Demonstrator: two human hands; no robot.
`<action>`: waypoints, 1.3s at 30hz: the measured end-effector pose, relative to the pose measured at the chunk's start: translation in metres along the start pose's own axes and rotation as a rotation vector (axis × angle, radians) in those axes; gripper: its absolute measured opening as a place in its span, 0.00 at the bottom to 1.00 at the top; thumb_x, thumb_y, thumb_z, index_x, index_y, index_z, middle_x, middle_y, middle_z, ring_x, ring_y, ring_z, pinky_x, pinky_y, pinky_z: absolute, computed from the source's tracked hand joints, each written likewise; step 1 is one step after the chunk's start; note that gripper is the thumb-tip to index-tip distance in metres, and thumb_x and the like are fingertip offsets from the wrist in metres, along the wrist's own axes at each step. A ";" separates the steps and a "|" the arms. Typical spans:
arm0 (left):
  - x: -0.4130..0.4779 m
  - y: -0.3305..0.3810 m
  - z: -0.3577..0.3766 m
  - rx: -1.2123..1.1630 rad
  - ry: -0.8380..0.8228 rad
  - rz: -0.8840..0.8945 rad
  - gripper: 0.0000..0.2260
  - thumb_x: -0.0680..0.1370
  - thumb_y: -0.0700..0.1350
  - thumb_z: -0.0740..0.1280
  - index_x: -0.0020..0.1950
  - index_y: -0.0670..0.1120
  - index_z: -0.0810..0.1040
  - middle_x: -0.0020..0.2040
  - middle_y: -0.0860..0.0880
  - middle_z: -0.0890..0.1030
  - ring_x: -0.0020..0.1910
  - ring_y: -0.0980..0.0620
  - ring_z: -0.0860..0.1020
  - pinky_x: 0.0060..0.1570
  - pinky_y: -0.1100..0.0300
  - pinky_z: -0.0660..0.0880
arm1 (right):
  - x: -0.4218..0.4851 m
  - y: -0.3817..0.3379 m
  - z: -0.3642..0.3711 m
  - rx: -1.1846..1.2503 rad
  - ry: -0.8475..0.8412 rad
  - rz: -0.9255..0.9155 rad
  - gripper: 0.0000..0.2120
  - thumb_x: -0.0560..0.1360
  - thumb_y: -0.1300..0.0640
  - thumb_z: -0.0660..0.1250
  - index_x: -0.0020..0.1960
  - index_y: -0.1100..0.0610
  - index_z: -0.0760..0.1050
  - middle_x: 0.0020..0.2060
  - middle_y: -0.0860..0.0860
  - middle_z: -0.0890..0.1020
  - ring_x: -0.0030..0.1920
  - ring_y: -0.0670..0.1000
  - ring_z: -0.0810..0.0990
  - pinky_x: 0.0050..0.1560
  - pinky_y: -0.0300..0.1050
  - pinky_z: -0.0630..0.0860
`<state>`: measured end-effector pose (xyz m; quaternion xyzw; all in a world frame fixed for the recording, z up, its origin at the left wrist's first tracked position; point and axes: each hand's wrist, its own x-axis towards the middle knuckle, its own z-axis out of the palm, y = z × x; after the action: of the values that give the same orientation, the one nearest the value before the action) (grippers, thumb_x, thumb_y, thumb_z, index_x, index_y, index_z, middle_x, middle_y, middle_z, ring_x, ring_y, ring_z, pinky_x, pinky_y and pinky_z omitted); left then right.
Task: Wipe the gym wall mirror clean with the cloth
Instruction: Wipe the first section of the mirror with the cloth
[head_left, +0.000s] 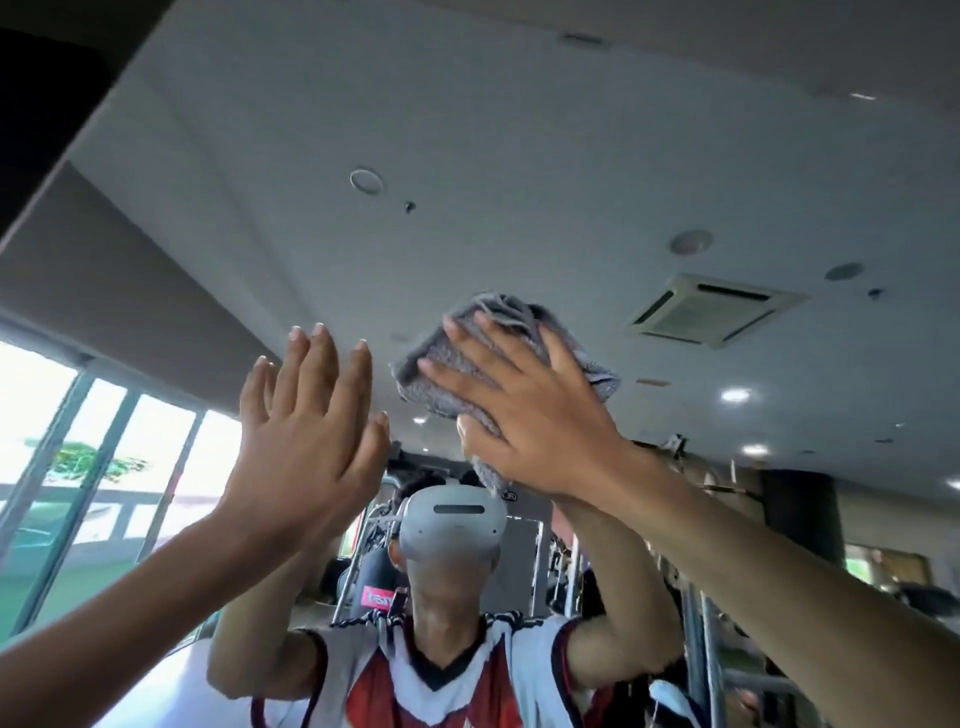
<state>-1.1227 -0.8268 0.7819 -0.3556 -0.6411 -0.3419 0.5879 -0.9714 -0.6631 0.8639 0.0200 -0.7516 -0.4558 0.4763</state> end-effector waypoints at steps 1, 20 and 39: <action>0.000 0.008 0.003 -0.001 0.004 0.012 0.33 0.81 0.60 0.43 0.82 0.44 0.53 0.82 0.39 0.50 0.81 0.47 0.41 0.77 0.45 0.38 | -0.019 0.019 0.001 -0.004 -0.006 0.011 0.27 0.80 0.41 0.48 0.78 0.38 0.49 0.80 0.46 0.51 0.80 0.50 0.49 0.76 0.61 0.40; 0.003 0.182 0.053 -0.027 0.000 -0.029 0.32 0.81 0.58 0.42 0.82 0.44 0.45 0.81 0.38 0.42 0.80 0.44 0.35 0.73 0.46 0.27 | -0.153 0.168 -0.003 -0.075 -0.018 0.158 0.27 0.81 0.40 0.44 0.79 0.41 0.49 0.80 0.48 0.52 0.80 0.54 0.51 0.76 0.66 0.45; 0.001 0.278 0.091 0.037 0.068 0.271 0.30 0.80 0.57 0.51 0.77 0.41 0.66 0.76 0.30 0.62 0.78 0.32 0.57 0.72 0.34 0.48 | -0.271 0.266 -0.006 -0.010 0.079 0.707 0.26 0.81 0.39 0.41 0.78 0.39 0.48 0.80 0.44 0.51 0.80 0.47 0.46 0.76 0.68 0.50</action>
<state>-0.9311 -0.6060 0.7818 -0.4164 -0.5731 -0.2592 0.6565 -0.7110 -0.3858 0.8630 -0.2258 -0.6907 -0.2656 0.6335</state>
